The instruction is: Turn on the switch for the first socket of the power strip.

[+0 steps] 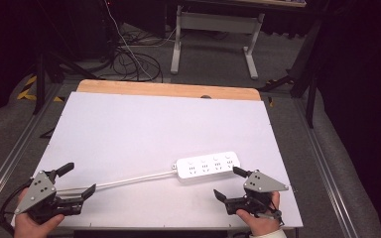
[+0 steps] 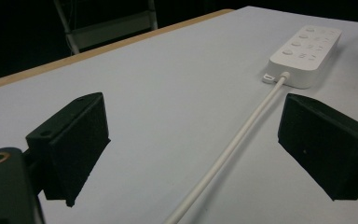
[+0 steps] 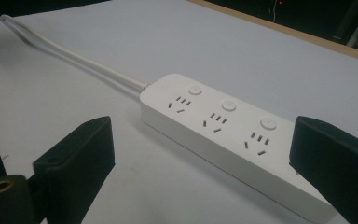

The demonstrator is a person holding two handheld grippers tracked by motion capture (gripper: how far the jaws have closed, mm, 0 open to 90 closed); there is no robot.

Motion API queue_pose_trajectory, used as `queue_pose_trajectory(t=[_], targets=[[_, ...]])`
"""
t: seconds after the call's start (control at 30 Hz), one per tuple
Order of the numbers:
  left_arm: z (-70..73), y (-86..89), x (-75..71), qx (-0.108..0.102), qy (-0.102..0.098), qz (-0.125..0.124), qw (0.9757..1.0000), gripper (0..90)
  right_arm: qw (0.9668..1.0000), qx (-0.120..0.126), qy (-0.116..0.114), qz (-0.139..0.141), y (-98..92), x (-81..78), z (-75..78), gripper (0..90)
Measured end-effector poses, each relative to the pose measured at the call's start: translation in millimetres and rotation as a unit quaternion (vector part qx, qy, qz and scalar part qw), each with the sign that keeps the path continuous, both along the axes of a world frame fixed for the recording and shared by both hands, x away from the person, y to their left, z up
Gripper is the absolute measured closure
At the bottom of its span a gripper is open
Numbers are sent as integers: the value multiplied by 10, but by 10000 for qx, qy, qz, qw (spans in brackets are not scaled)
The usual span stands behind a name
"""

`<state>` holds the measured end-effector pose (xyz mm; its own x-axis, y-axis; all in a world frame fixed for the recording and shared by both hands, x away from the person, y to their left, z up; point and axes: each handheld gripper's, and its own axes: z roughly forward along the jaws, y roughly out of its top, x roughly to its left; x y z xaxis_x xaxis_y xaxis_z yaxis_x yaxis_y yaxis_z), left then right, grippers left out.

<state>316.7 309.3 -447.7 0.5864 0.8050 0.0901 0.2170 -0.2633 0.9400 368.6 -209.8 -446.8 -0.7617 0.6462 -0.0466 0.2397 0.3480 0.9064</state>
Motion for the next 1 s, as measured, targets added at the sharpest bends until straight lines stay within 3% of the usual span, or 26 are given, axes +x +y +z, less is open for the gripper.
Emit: queue_pose_trajectory(t=[0.33, 0.73, 1.0], targets=[[12, -29, -20, 146, -66, -13, 9999, 94, 10000, -22, -31, -8, 4, -9, 6, 72], [19, -16, -18, 77, 12, -29, 10000, 97, 10000, -34, -71, 25, 12, -18, 20, 78], [18, -29, -25, 141, -11, -5, 9999, 97, 9997, -238, -101, 53, 15, -20, 41, 128]])
